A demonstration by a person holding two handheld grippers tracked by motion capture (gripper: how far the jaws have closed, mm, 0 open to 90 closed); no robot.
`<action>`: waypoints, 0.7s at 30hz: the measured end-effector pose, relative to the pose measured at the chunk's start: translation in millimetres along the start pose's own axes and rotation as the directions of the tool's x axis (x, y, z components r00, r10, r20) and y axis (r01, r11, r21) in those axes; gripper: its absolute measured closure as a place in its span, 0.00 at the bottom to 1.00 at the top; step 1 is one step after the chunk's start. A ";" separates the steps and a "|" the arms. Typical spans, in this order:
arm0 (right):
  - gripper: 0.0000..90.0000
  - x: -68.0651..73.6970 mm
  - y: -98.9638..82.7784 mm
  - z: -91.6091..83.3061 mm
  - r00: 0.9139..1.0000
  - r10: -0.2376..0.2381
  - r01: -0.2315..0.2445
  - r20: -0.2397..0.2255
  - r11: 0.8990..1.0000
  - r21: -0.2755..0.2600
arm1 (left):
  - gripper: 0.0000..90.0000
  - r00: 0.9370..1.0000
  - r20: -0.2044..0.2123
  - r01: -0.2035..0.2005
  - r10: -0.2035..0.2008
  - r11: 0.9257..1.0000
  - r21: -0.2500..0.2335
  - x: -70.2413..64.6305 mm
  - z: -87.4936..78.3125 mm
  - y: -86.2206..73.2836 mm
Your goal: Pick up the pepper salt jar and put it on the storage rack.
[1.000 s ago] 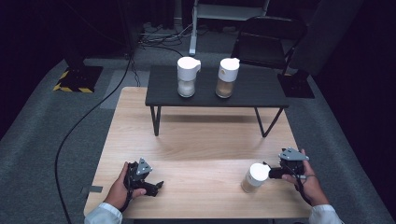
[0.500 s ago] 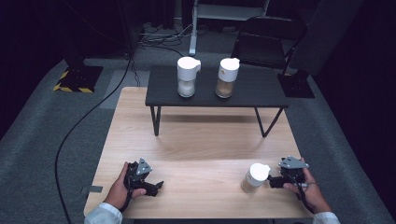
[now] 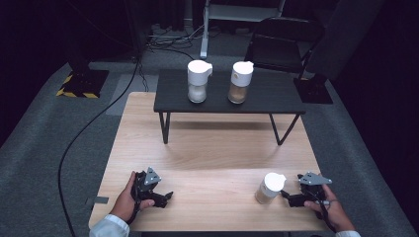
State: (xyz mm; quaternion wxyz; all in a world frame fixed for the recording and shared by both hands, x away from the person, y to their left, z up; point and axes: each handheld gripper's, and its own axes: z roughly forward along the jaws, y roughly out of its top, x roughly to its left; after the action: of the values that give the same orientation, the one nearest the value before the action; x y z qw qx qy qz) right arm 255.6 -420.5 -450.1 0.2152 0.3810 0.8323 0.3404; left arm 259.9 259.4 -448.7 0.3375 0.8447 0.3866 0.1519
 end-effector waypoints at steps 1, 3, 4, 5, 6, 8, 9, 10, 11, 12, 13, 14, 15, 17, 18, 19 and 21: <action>0.02 -1.8 -0.4 -0.5 1.000 0.002 -0.002 -0.012 1.000 0.002 | 0.00 1.000 0.000 0.000 0.000 1.000 0.000 0.0 0.0 0.0; 0.02 -6.1 -2.6 -0.9 0.999 0.006 -0.006 -0.035 1.000 0.000 | 0.00 1.000 0.000 0.000 0.000 1.000 0.000 0.0 0.0 0.0; 0.01 -10.6 -3.7 -0.7 0.998 0.020 -0.020 -0.055 1.000 0.003 | 0.00 1.000 0.000 0.000 0.000 1.000 0.000 0.0 0.0 0.0; 0.01 -15.7 -3.3 -0.5 0.996 0.035 -0.034 -0.077 0.999 0.015 | 0.00 1.000 0.001 -0.001 0.001 1.000 0.000 0.3 0.1 0.0; 0.01 -18.7 -3.5 -0.7 0.995 0.033 -0.031 -0.089 0.999 0.018 | 0.00 1.000 0.001 -0.001 0.001 1.000 0.000 0.3 0.1 0.0; 0.00 -21.3 -3.4 -0.5 0.995 0.024 -0.022 -0.098 1.000 0.018 | 0.00 1.000 0.002 -0.002 0.002 1.000 0.000 0.5 0.1 0.1; 0.00 -21.5 -3.1 -0.2 0.995 0.024 -0.022 -0.099 1.000 0.019 | 0.00 1.000 0.002 -0.001 0.001 1.000 0.000 0.5 0.2 0.1; 0.00 -21.6 -2.9 0.0 0.995 0.025 -0.023 -0.100 1.000 0.020 | 0.00 1.000 0.002 -0.002 0.002 1.000 0.000 0.5 0.2 0.1; 0.00 -21.7 -2.9 0.0 0.995 0.025 -0.023 -0.100 1.000 0.020 | 0.00 1.000 0.002 -0.002 0.002 1.000 0.000 0.5 0.2 0.1; 0.00 -21.6 -2.9 0.0 0.995 0.025 -0.023 -0.100 1.000 0.019 | 0.00 1.000 0.003 -0.002 0.002 1.000 0.000 0.8 0.2 0.2; 0.00 -21.4 -3.0 0.0 0.995 0.026 -0.024 -0.099 1.000 0.019 | 0.00 1.000 0.004 -0.002 0.002 1.000 -0.001 1.1 0.3 0.0; 0.00 -21.3 -3.1 -0.1 0.995 0.026 -0.025 -0.098 1.000 0.019 | 0.00 1.000 0.005 -0.002 0.002 1.000 -0.001 1.2 0.4 0.1; 0.00 -21.2 -3.1 -0.1 0.995 0.027 -0.025 -0.098 1.000 0.019 | 0.00 1.000 0.005 -0.003 0.003 1.000 -0.001 1.5 0.5 0.1; 0.00 -21.4 -3.0 0.0 0.995 0.027 -0.025 -0.099 0.999 0.020 | 0.00 1.000 0.006 -0.003 0.003 1.000 0.000 1.7 0.5 0.4; 0.00 -21.4 -3.0 0.0 0.995 0.027 -0.025 -0.099 0.999 0.020 | 0.00 1.000 0.006 -0.003 0.003 1.000 0.000 1.7 0.5 0.4; 0.00 -21.5 -3.0 0.0 0.995 0.027 -0.025 -0.099 0.999 0.020 | 0.00 1.000 0.006 -0.003 0.003 1.000 -0.001 1.8 0.6 0.3; 0.00 -21.5 -3.0 0.0 0.995 0.027 -0.026 -0.099 0.999 0.020 | 0.00 1.000 0.006 -0.003 0.003 1.000 -0.001 1.8 0.6 0.3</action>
State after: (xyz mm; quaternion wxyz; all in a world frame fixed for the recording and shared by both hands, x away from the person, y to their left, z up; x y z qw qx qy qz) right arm 267.5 -438.7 -450.2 0.1654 0.3766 0.8399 0.3540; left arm 261.5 260.4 -448.9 0.3389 0.8455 0.3843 0.1500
